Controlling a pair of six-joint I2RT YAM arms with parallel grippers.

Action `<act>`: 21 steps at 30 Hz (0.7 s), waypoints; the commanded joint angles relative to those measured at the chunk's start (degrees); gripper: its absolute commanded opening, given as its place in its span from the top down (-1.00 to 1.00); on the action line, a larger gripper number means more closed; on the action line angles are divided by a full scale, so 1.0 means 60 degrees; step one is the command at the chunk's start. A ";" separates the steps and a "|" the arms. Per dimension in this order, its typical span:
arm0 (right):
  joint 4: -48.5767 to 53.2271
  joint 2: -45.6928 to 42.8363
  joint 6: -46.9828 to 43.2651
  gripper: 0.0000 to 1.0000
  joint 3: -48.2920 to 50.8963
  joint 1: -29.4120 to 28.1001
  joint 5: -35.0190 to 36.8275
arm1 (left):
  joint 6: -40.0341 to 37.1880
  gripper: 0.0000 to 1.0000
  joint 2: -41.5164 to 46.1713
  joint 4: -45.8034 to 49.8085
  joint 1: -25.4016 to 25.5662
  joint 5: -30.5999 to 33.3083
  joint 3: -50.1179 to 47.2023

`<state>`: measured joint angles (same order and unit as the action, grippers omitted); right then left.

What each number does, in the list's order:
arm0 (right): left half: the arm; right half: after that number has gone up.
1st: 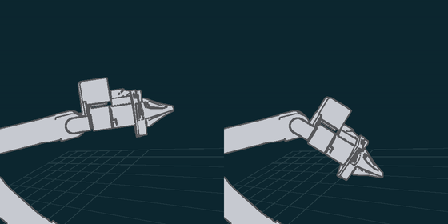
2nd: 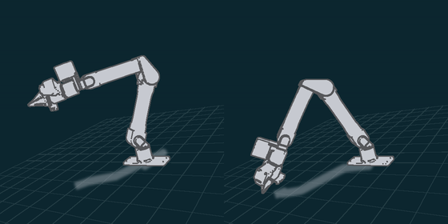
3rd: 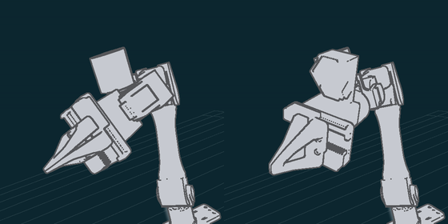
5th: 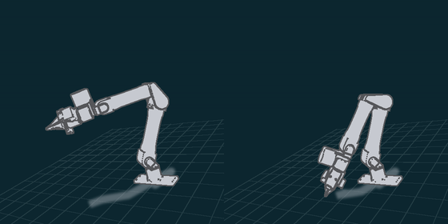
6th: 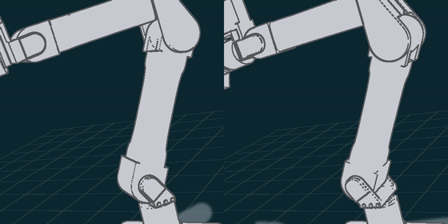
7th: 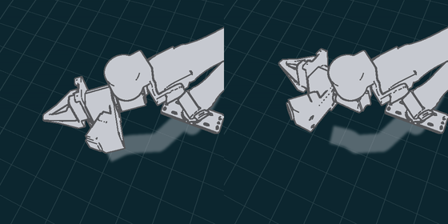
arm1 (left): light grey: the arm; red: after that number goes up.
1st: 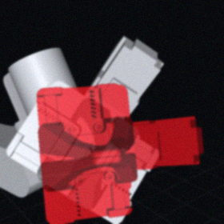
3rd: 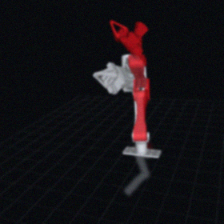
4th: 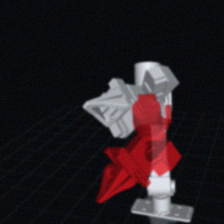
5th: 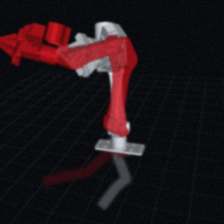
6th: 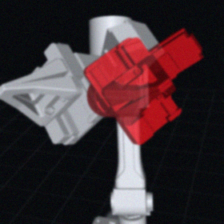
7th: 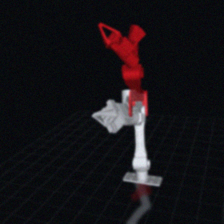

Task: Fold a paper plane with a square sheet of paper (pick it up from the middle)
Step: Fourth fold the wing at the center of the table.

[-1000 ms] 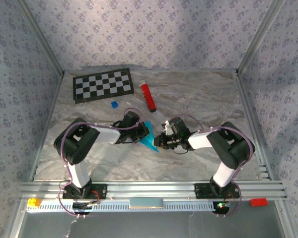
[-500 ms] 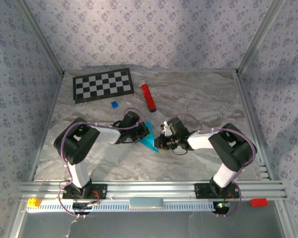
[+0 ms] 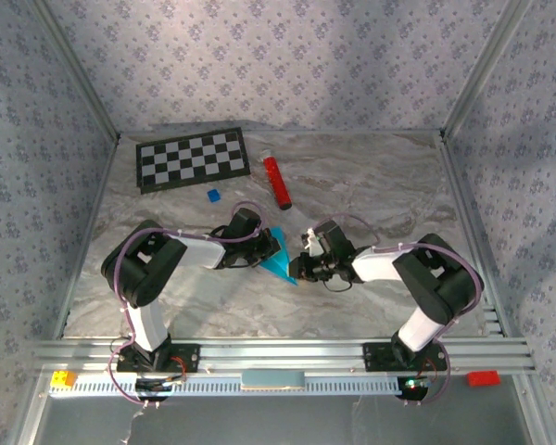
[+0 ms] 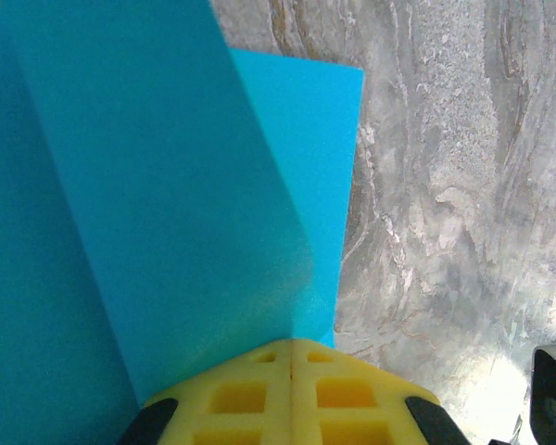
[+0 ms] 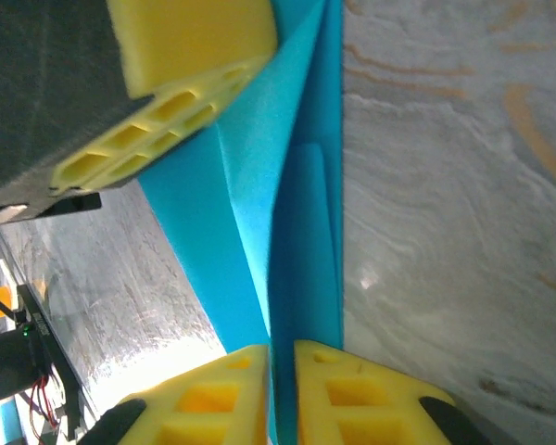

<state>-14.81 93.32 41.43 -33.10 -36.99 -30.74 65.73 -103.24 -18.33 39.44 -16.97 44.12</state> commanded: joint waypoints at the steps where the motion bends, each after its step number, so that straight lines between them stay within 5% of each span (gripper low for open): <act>1: 0.1629 -0.0182 -0.0342 0.64 0.0252 0.0028 0.0449 | -0.0243 1.00 -0.0430 0.0808 0.0051 0.0207 -0.0176; 15: 0.1782 0.0077 -0.0490 0.82 0.0318 -0.0062 0.0583 | -0.0221 1.00 -0.0496 0.0749 0.0048 0.0199 -0.0211; 21: 0.1969 -0.0126 -0.0631 0.72 0.0279 -0.0069 0.0554 | -0.0196 1.00 -0.0445 0.0727 0.0059 0.0239 -0.0283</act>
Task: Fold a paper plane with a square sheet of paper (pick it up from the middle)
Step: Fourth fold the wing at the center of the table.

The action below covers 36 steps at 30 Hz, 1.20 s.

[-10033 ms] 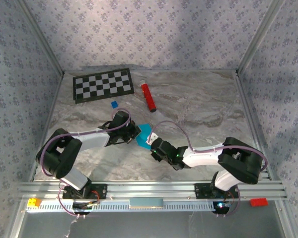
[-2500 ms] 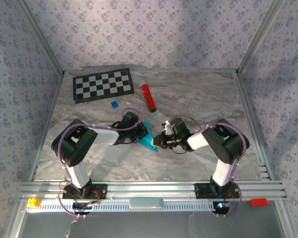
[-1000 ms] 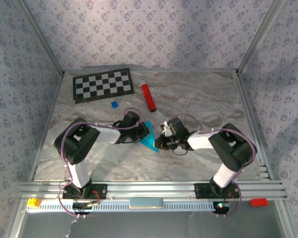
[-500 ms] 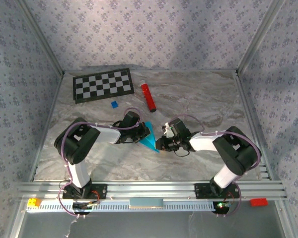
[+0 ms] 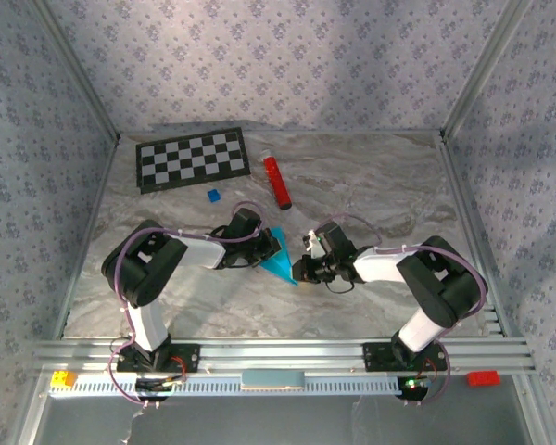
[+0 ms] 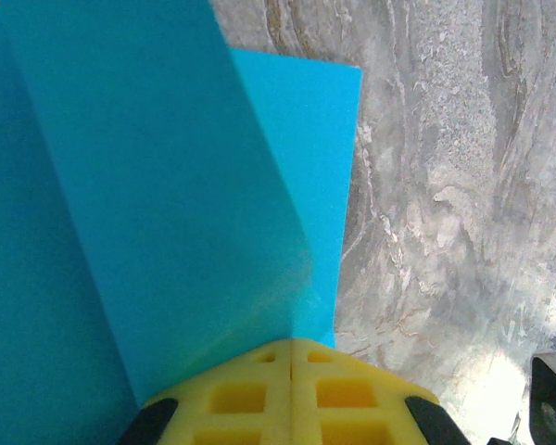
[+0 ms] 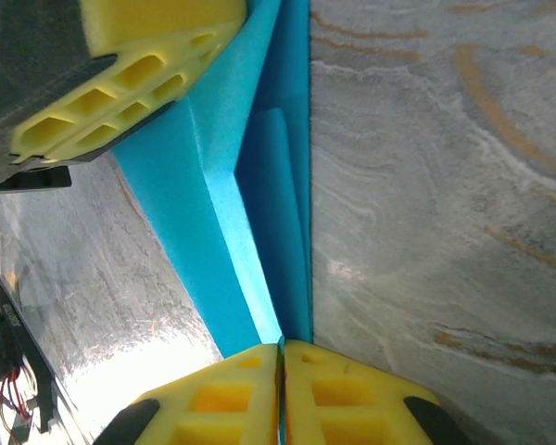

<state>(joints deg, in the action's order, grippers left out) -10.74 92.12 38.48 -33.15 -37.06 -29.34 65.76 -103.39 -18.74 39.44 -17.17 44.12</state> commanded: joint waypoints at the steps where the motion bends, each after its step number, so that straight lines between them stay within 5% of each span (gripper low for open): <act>1: 0.1344 0.0004 -0.0183 0.68 0.0280 -0.0057 0.0303 | -0.0206 1.00 -0.0426 0.0805 0.0050 0.0283 -0.0281; 18: 0.1797 0.0014 -0.0584 0.90 0.0436 -0.0056 0.0232 | -0.0208 1.00 -0.0514 0.0825 0.0053 0.0254 -0.0202; 36: 0.2238 -0.0436 -0.0770 0.77 0.0560 0.0013 -0.0044 | -0.0200 1.00 -0.0551 0.0887 0.0049 0.0300 -0.0216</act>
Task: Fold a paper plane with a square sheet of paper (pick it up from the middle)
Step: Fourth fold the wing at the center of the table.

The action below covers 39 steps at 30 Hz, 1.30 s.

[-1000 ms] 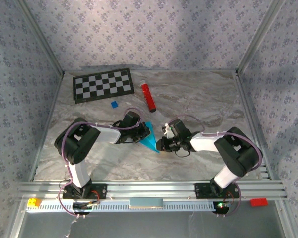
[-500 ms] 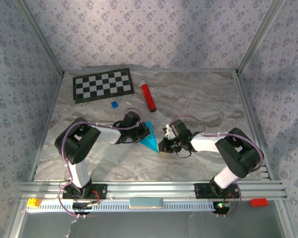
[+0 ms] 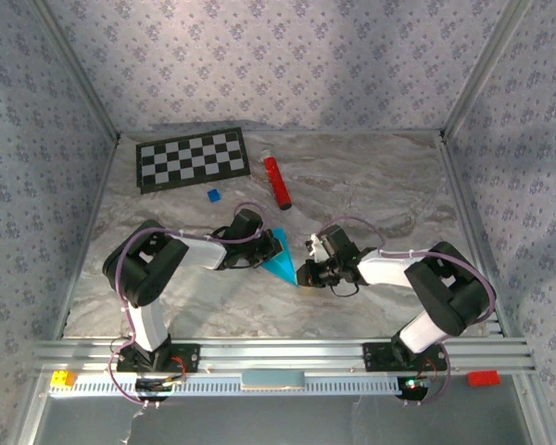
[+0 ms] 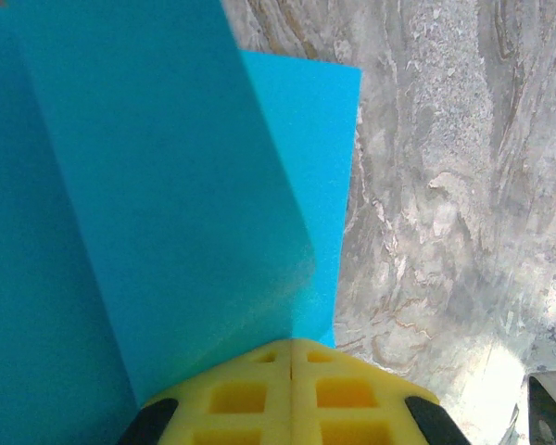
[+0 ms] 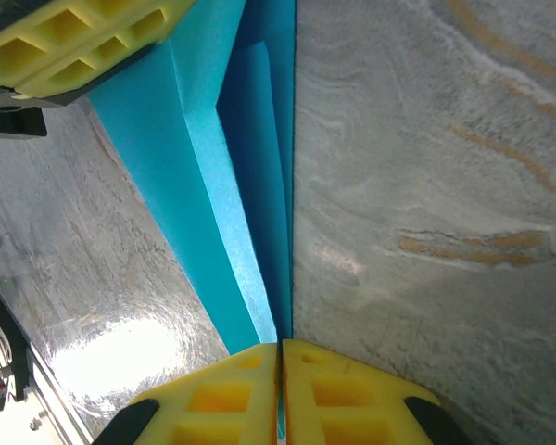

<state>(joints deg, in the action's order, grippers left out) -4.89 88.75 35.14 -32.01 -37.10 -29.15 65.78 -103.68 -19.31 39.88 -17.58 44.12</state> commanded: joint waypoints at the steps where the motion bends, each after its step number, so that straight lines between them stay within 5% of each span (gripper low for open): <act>1: 0.1307 0.0106 -0.0235 0.77 0.0359 0.0018 -0.0076 | -0.0211 1.00 -0.0503 0.0991 -0.0018 0.0382 -0.0215; 30: 0.2556 -0.0143 -0.0967 0.90 0.0202 -0.0055 0.0100 | -0.0196 1.00 -0.0518 0.1111 -0.0014 0.0441 -0.0205; 39: 0.2000 -0.1767 -0.0186 0.88 -0.0160 0.0329 0.0062 | -0.0285 1.00 -0.0510 0.1083 0.0009 0.0422 -0.0210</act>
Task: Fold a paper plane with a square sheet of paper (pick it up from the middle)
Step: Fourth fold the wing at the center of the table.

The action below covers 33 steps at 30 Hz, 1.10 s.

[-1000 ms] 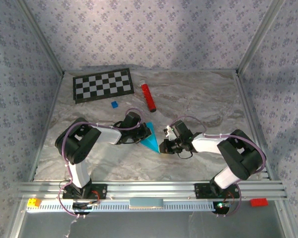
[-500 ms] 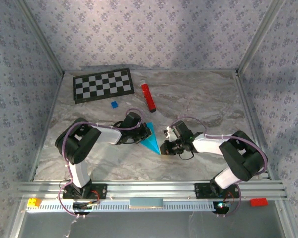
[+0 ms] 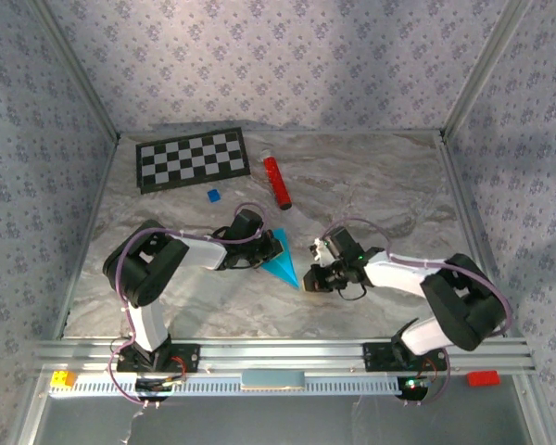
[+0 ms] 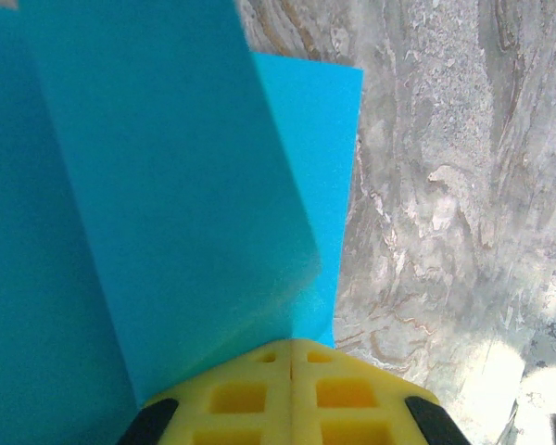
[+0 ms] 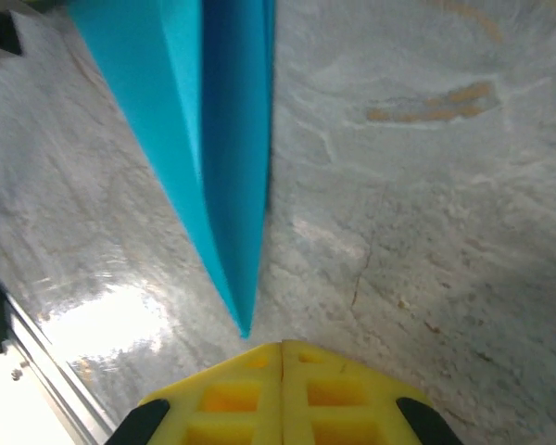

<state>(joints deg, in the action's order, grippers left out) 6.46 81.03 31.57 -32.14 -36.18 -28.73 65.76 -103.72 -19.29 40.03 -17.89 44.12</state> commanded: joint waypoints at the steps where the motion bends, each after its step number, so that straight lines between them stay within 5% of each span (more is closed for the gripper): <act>1: -0.0304 -0.0519 0.0623 0.89 -0.0171 0.0200 -0.0191 | -0.0286 1.00 -0.0524 0.1082 -0.0020 0.0477 -0.0193; 6: -0.1324 0.0582 0.1151 0.97 -0.0899 0.0038 -0.1195 | -0.0348 1.00 -0.0595 0.1174 0.0007 0.0460 -0.0135; 17: -0.1150 0.2346 0.1157 1.00 -0.1948 -0.0271 -0.0776 | -0.0386 1.00 -0.0591 0.1281 -0.0003 0.0447 -0.0080; 33: -0.1679 0.2095 0.1477 0.99 -0.0140 -0.0277 -0.0455 | -0.0377 1.00 -0.0496 0.1382 -0.0024 0.0580 -0.0154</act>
<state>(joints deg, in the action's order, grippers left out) -8.54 94.63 39.48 -36.07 -37.65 -32.51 64.95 -104.05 -19.11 40.16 -18.06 44.49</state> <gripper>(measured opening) 0.053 0.044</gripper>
